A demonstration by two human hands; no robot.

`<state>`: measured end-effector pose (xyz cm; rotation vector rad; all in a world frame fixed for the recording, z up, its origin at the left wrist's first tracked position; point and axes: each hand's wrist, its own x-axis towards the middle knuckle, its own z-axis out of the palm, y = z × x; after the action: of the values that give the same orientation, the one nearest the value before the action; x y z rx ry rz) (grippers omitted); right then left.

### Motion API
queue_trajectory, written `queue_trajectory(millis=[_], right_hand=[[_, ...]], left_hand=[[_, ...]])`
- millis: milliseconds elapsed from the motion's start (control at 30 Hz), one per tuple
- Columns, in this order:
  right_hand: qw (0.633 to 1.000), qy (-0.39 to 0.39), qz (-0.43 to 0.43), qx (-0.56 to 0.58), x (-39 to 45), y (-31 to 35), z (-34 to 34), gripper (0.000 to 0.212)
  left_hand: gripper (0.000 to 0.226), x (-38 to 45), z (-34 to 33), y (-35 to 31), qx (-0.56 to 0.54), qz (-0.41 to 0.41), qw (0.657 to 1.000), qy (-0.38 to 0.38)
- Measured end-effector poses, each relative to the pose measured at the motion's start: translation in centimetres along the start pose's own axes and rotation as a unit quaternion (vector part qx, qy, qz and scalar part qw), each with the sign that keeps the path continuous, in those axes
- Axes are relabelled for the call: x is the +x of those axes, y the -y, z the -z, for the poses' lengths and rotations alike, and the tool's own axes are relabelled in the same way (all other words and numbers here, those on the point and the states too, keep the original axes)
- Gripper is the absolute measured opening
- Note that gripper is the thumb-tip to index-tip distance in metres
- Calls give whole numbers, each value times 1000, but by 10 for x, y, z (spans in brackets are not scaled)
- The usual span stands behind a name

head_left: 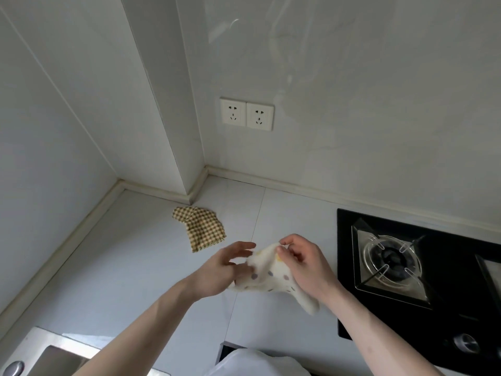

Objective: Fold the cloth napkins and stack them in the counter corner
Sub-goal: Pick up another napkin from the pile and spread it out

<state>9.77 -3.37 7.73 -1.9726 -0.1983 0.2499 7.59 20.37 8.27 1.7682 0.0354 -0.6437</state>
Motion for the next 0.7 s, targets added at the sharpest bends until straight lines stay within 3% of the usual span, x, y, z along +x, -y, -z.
queue_trajectory(millis=[67,200,400,500,700], right_hand=[[1000,14,10,-1,2,6,3,9],[1000,12,15,-22,4,7,13,8],[995,35,-70,-64,-2,-15,28,26],[987,56,-90,-122,-5,-31,31,13],[989,-62,-38,-132,11,-25,50,11]], left_hand=[[47,7,-8,-6,22,-20,999,26],[18,14,-16,-20,103,-89,989,-48],[22,17,-5,-29,42,-124,987,-89],[21,21,1,-30,59,-122,985,-106],[11,32,17,-44,106,-158,955,-226]])
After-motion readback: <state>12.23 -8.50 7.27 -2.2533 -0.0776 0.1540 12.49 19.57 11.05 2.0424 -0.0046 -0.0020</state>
